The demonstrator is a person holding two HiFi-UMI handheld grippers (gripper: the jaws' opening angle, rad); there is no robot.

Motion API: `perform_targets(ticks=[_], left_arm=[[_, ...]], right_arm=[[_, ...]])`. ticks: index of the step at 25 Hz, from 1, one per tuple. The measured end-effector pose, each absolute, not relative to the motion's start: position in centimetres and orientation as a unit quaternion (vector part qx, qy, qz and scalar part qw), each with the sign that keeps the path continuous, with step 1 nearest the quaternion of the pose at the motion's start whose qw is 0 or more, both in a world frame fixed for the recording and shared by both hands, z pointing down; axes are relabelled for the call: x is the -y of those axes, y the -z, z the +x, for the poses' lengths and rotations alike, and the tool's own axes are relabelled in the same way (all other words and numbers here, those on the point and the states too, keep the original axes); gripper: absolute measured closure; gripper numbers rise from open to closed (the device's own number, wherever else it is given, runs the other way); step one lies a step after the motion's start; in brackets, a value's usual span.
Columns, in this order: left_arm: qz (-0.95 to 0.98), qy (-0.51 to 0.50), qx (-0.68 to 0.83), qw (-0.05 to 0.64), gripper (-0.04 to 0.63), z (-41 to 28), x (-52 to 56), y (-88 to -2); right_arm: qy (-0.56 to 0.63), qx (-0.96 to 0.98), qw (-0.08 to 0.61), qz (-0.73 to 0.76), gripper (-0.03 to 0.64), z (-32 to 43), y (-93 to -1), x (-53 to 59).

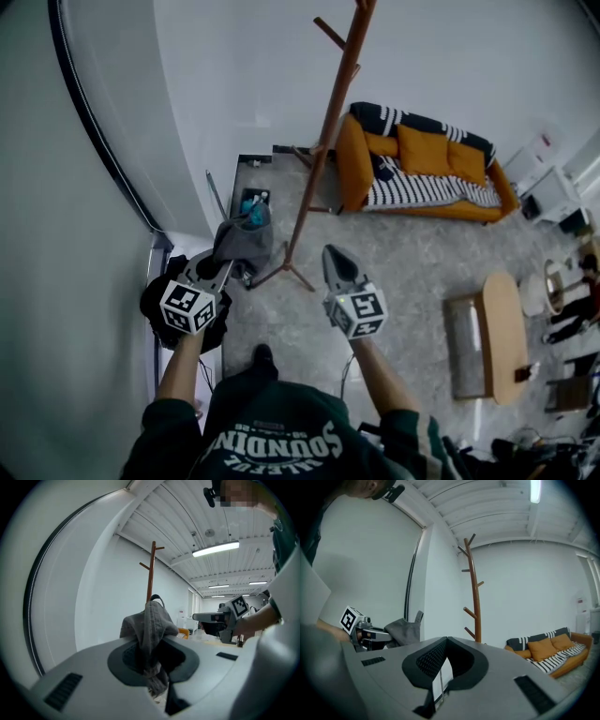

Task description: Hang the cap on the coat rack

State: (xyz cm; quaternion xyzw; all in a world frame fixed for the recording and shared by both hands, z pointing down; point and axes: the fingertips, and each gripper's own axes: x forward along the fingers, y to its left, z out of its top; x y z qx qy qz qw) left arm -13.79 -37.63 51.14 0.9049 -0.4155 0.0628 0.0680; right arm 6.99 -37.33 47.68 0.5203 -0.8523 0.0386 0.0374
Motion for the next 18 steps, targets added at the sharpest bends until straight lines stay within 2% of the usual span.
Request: perform_targets(ticks=[18], left_arm=[[0.906, -0.061, 0.408, 0.089, 0.558, -13.1, 47.0, -52.4]], right_arm=[[-0.050, 0.845, 0.041, 0.531, 0.618, 8.0, -48.6, 44.8]])
